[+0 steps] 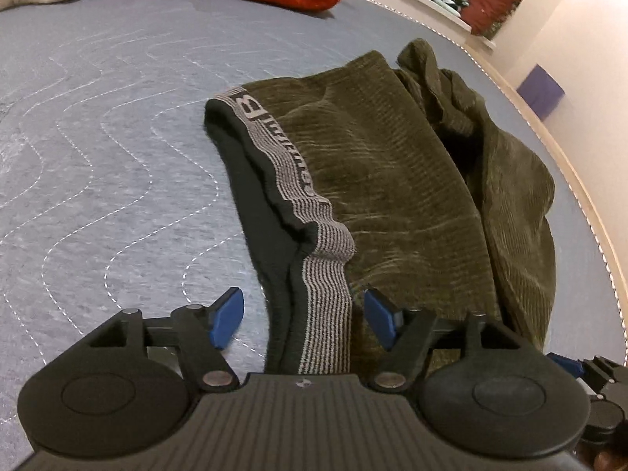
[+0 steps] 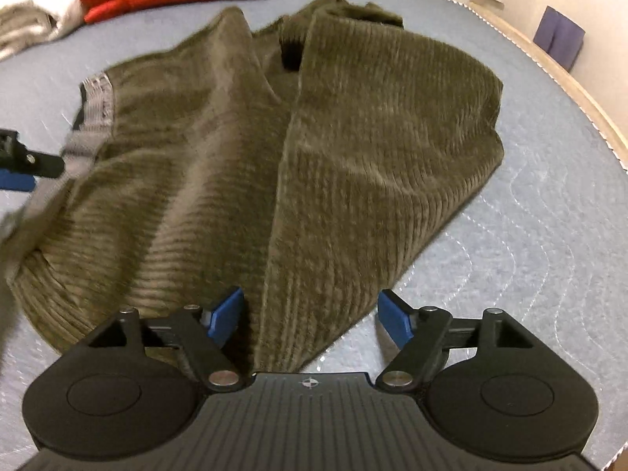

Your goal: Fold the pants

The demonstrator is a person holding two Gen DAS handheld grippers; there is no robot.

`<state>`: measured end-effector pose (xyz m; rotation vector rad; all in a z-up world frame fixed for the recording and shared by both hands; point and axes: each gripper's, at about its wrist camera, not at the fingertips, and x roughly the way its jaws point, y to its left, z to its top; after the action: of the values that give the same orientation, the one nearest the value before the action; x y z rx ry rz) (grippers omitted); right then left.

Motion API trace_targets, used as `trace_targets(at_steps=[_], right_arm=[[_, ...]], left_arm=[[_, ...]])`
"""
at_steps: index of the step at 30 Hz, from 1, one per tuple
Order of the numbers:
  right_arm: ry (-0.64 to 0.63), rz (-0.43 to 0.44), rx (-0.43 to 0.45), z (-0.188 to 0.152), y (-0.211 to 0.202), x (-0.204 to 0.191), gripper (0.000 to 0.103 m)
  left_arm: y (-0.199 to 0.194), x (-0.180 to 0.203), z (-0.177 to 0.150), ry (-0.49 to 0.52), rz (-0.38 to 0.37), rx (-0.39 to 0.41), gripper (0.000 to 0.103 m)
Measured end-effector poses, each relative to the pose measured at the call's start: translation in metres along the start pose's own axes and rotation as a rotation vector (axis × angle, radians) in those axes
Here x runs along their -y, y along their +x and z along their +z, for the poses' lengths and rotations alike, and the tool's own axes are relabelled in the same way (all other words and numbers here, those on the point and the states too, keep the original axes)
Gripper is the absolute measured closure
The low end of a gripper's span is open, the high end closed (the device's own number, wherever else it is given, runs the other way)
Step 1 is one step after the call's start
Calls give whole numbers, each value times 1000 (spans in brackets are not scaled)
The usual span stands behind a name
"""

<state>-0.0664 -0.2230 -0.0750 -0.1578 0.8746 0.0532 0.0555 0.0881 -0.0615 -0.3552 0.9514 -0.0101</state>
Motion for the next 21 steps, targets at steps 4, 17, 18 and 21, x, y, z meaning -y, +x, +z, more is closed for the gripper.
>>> trace_targets(at_steps=[4, 17, 18, 21], right_arm=[[30, 7, -9, -2, 3, 6, 26], [29, -9, 2, -4, 1, 9, 28], [27, -10, 2, -4, 0, 9, 30], [20, -13, 11, -4, -1, 10, 46]], left_arm=[[2, 2, -1, 3, 6, -8, 29], [8, -1, 2, 14, 9, -20, 25], [9, 0, 2, 16, 9, -24, 25], [14, -1, 1, 17, 7, -38, 25]])
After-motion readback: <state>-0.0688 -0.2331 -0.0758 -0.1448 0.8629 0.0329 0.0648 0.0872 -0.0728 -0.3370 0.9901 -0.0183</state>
